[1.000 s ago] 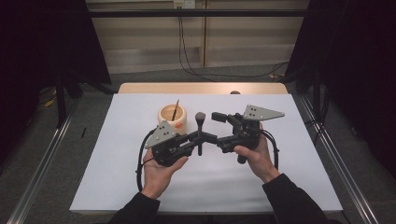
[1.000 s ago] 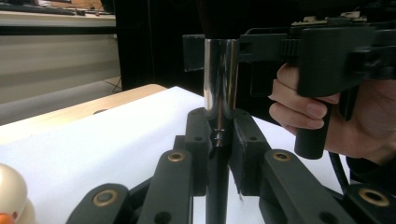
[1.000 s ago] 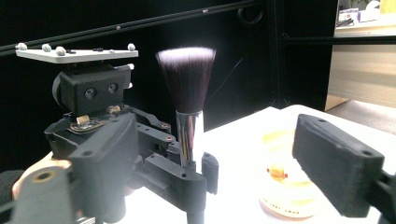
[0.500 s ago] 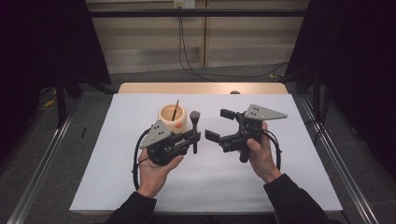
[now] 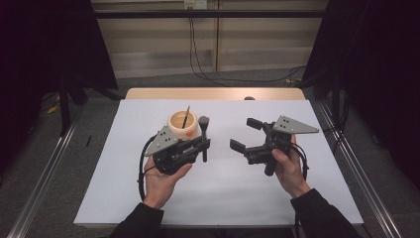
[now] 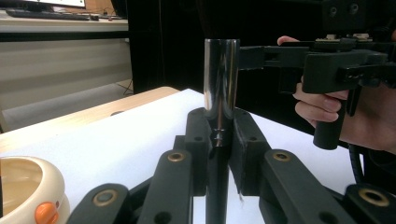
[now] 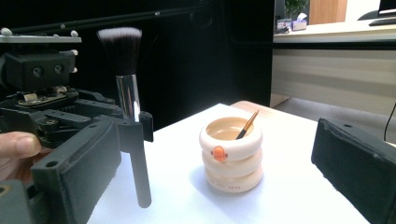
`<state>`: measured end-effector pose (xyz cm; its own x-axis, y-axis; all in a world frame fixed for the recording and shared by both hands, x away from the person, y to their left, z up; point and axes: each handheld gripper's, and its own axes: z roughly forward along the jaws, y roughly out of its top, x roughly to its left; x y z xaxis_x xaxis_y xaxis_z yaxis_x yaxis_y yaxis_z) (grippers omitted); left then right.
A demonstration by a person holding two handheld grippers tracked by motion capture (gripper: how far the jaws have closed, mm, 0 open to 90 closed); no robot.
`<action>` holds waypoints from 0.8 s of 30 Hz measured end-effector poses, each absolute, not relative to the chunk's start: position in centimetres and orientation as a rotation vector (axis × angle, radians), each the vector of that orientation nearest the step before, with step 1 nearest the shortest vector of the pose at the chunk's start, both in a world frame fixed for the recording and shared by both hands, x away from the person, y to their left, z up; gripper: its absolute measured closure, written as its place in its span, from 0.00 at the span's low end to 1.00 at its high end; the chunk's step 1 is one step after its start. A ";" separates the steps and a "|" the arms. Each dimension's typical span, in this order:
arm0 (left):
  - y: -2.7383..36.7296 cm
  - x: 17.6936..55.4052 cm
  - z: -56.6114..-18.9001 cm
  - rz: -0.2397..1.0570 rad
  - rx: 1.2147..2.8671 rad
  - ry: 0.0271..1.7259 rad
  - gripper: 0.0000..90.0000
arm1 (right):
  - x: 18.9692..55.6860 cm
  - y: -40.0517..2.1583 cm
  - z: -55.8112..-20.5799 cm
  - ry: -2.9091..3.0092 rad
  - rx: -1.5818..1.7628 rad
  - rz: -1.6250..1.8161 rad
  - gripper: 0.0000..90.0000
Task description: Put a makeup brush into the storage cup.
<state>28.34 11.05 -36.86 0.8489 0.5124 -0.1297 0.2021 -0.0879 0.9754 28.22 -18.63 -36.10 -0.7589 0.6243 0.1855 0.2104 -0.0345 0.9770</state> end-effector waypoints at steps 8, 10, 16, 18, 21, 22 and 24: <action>11.8 28.4 -36.7 0.309 1.669 0.586 0.88 | 27.2 -19.8 -37.2 1.929 0.900 1.779 0.01; 11.9 28.4 -36.7 0.304 1.667 0.594 0.88 | 27.0 -20.4 -37.5 1.916 0.915 1.773 0.01; 12.6 28.9 -36.4 0.320 1.655 0.595 0.88 | 26.4 -22.0 -38.3 1.909 0.955 1.722 0.01; 12.8 28.9 -36.3 0.338 1.664 0.609 0.88 | 26.3 -22.6 -38.7 1.910 0.962 1.686 0.01; 13.0 29.1 -36.3 0.334 1.663 0.601 0.88 | 26.0 -23.1 -39.2 1.922 0.975 1.645 0.01; 13.2 29.1 -36.2 0.352 1.674 0.616 0.88 | 25.9 -23.3 -39.3 1.919 0.975 1.640 0.01; 13.3 29.3 -36.2 0.339 1.652 0.613 0.88 | 25.5 -23.6 -39.5 1.905 0.989 1.633 0.01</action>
